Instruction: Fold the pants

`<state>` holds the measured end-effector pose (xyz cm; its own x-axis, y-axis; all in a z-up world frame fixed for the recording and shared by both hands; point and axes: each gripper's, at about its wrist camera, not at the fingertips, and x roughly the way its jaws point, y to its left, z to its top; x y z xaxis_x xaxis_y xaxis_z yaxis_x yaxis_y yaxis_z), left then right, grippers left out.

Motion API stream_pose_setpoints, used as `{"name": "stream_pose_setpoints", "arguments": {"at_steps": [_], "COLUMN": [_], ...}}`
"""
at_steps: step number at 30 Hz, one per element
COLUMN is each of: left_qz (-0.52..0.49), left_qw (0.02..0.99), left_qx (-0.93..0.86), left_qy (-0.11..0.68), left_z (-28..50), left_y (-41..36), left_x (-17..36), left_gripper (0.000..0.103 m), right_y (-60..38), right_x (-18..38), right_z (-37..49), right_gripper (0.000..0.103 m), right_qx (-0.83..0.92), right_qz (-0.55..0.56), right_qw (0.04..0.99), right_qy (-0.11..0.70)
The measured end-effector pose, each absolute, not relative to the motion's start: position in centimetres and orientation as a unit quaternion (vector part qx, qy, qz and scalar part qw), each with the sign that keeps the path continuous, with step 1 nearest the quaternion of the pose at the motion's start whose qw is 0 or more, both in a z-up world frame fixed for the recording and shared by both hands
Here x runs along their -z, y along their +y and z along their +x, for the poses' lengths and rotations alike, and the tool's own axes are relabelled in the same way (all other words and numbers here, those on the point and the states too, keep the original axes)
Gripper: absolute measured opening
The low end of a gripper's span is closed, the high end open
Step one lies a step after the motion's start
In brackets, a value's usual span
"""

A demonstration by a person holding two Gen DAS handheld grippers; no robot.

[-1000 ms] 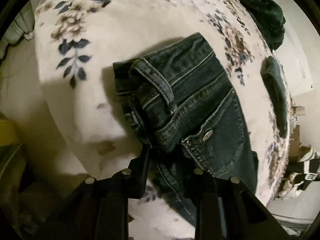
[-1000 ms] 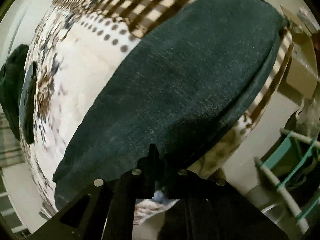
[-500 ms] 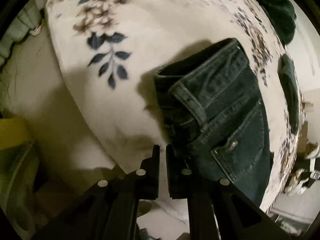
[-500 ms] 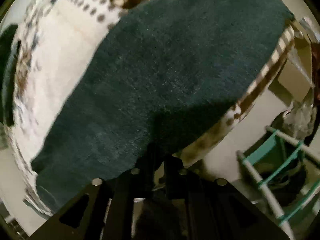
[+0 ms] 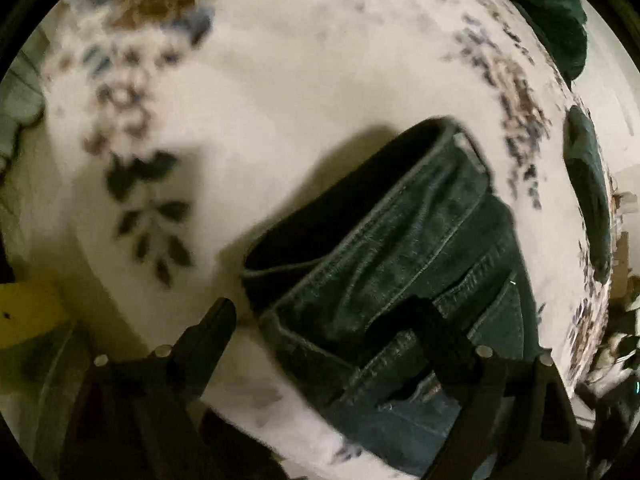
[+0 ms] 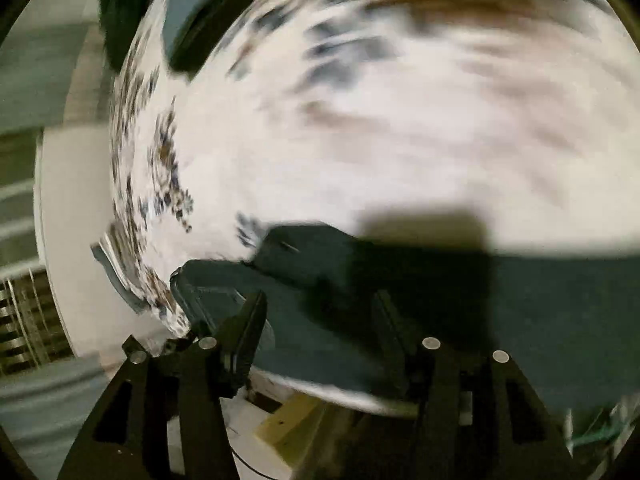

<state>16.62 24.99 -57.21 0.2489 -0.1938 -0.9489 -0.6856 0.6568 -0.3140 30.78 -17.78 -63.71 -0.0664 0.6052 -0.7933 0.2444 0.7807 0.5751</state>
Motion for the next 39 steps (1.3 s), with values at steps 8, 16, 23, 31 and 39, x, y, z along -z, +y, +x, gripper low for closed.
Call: {"name": "stream_pose_setpoints", "arguments": {"at_steps": [8,16,23,31,39], "left_qz": [-0.378,-0.356,-0.313,-0.294,-0.358], "left_qw": [0.736,0.730,0.718,0.714,0.681], "left_qx": [-0.124,-0.079,-0.080,-0.107,-0.132], "left_qy": [0.548,0.578,0.617,0.627,0.626], "left_z": [13.6,12.8,14.0,14.4,14.6], "left_y": [26.1,26.9,25.7,25.3,27.0], "left_x": [55.9,55.6,54.1,53.7,58.3], "left_gripper": [0.028,0.028,0.043,0.082,0.082], "right_y": [-9.7,-11.8,-14.9,-15.7,-13.8], "right_x": [68.6,66.0,66.7,64.8,64.4], "right_z": [35.1,37.0,38.3,34.6,34.7], "right_gripper": [0.010,0.007,0.046,0.063,0.002], "right_qx": [-0.128,-0.099,-0.102,-0.131,-0.146], "right_qz": [0.215,0.239,0.299,0.197,0.086], "right_qw": [0.581,0.587,0.577,0.599,0.649], "right_qy": [0.774,0.767,0.753,0.765,0.742]}}
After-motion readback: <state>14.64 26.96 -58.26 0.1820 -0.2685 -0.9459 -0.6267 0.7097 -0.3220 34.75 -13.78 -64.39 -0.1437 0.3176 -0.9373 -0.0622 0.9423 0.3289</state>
